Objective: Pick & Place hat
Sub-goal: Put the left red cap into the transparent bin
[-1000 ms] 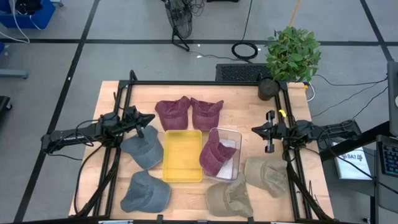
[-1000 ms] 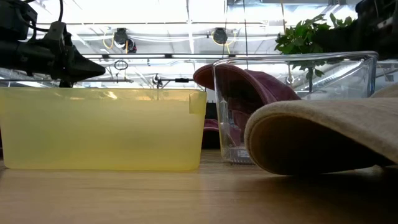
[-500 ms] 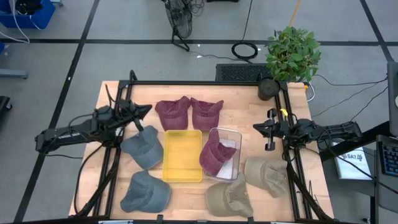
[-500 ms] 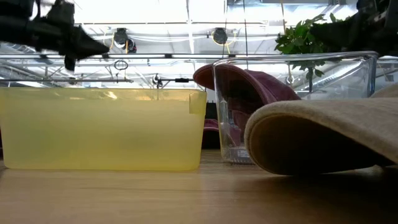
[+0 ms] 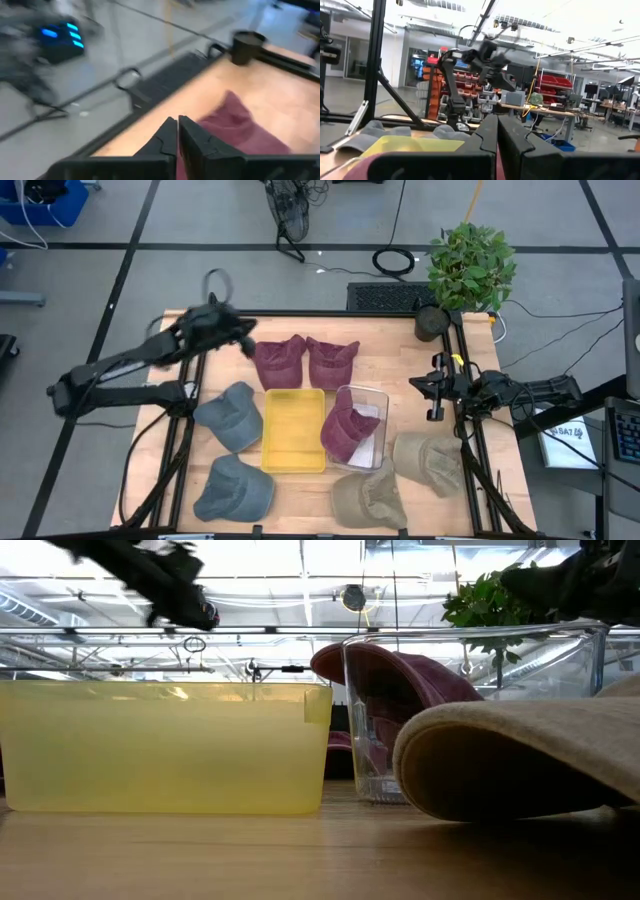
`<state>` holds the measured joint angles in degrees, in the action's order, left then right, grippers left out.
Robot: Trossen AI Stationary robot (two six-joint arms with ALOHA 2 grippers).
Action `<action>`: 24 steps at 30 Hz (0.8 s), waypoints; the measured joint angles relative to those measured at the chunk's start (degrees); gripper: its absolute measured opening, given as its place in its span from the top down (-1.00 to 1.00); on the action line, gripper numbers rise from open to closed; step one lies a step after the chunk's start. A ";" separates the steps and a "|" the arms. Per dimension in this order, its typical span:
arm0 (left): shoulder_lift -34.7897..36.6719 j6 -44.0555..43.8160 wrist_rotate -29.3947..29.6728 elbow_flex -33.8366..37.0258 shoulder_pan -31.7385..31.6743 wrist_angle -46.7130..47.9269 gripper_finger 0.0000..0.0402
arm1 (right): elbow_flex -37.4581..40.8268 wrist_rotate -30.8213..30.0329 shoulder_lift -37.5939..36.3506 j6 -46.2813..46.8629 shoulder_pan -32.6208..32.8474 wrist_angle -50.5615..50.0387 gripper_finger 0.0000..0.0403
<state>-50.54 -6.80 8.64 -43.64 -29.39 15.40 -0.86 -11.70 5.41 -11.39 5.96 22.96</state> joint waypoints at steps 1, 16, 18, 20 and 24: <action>-3.24 0.74 -3.29 -2.22 -0.89 0.43 0.80 | 0.00 0.00 0.00 0.64 0.00 -0.02 1.00; -36.50 11.28 -16.01 -23.82 -4.98 31.07 -0.45 | 0.07 -0.19 0.00 2.37 0.00 1.19 1.00; -38.61 12.29 -16.42 -23.86 -4.92 31.23 -0.49 | 0.07 -0.17 0.02 3.49 0.00 0.19 1.00; -40.55 13.63 -16.49 -23.84 -4.83 31.67 -0.51 | 0.07 -0.17 0.02 4.31 0.00 -0.14 1.00; -43.70 15.08 -18.96 -23.84 -4.65 31.23 -0.52 | 0.07 -0.17 0.02 4.62 0.00 -1.10 1.00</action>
<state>-94.23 8.28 -10.33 -67.48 -34.03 46.62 -0.80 -11.88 5.43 -6.76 5.96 21.86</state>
